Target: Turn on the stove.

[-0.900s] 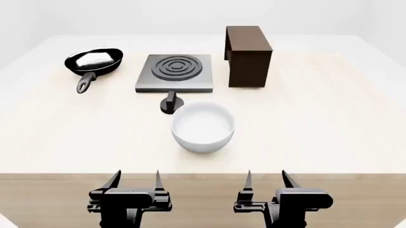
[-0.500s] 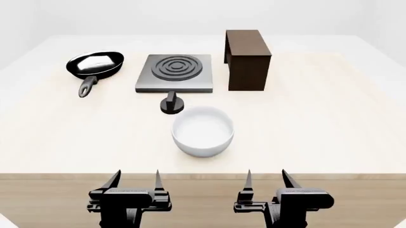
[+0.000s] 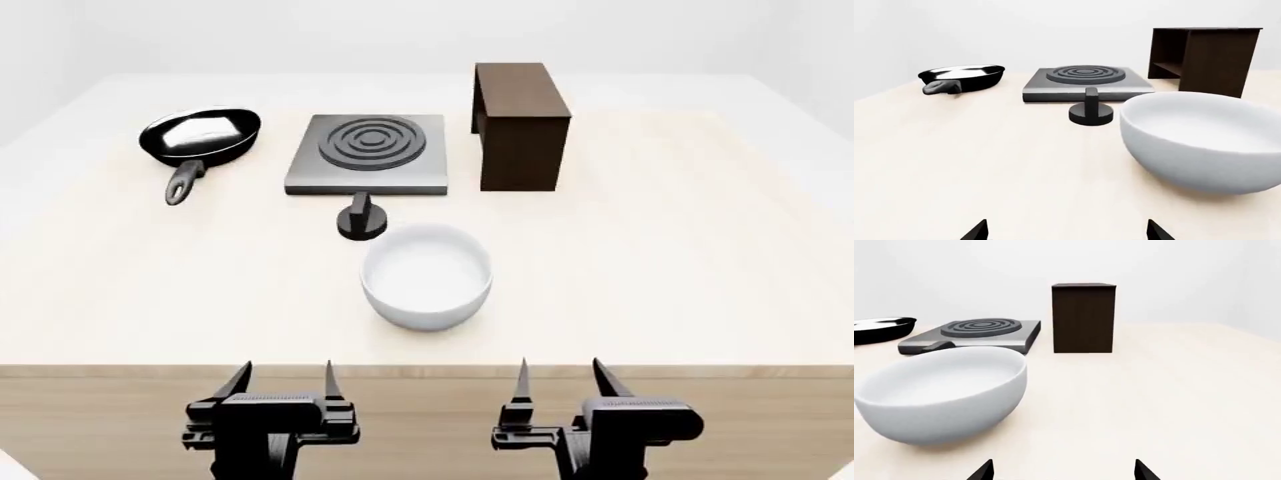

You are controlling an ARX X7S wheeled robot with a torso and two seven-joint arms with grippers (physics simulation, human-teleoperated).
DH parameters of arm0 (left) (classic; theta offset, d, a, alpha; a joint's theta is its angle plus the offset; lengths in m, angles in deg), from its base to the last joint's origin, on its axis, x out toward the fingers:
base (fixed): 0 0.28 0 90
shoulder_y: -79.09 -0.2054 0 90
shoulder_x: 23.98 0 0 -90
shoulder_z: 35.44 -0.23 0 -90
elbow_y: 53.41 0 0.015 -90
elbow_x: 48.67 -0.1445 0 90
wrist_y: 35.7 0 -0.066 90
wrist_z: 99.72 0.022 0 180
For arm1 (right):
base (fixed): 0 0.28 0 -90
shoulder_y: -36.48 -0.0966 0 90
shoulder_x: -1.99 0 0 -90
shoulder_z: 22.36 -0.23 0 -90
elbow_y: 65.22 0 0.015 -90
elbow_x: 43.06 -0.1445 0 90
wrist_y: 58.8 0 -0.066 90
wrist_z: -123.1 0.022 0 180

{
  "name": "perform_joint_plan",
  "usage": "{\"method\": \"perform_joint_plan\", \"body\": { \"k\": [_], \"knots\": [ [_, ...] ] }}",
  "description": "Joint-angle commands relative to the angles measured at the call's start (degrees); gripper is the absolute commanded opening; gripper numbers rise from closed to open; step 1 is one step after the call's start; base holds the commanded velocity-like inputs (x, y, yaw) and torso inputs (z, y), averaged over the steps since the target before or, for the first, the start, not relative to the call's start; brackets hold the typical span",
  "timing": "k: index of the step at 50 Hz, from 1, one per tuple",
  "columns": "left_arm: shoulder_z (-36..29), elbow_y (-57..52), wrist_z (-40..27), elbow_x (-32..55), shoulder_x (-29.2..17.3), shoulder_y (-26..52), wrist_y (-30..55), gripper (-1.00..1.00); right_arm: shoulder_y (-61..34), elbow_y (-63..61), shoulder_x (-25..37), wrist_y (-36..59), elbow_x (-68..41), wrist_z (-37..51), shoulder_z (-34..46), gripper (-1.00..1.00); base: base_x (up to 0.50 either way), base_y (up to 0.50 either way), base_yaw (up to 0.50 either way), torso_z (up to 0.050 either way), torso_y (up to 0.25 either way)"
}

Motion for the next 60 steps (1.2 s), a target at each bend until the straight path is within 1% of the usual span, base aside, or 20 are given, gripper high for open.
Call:
{"method": "perform_joint_plan", "body": {
  "k": [1, 20, 60],
  "knots": [
    [0.5, -0.4, 0.6, -0.5, 0.5, -0.4, -0.4, 1.0, -0.2, 0.1, -0.7, 1.4, -0.3, -1.2, -0.8, 1.0, 0.0, 0.0, 0.0, 0.0, 0.0],
    [-1.3, -0.6, -1.6, 1.2, -1.2, -0.3, 0.0, 1.0, -0.6, 0.7, 0.8, 1.8, -2.7, 0.7, 1.0, 1.0, 0.0, 0.01, 0.0, 0.0, 0.0],
    [-4.0, -0.3, -4.3, 3.8, -3.4, 0.0, -0.6, 1.0, -1.0, 0.2, 3.2, 1.8, -6.3, 3.7, 3.5, 1.0, 0.0, 0.5, 0.0, 0.0, 0.0]
  ]
}}
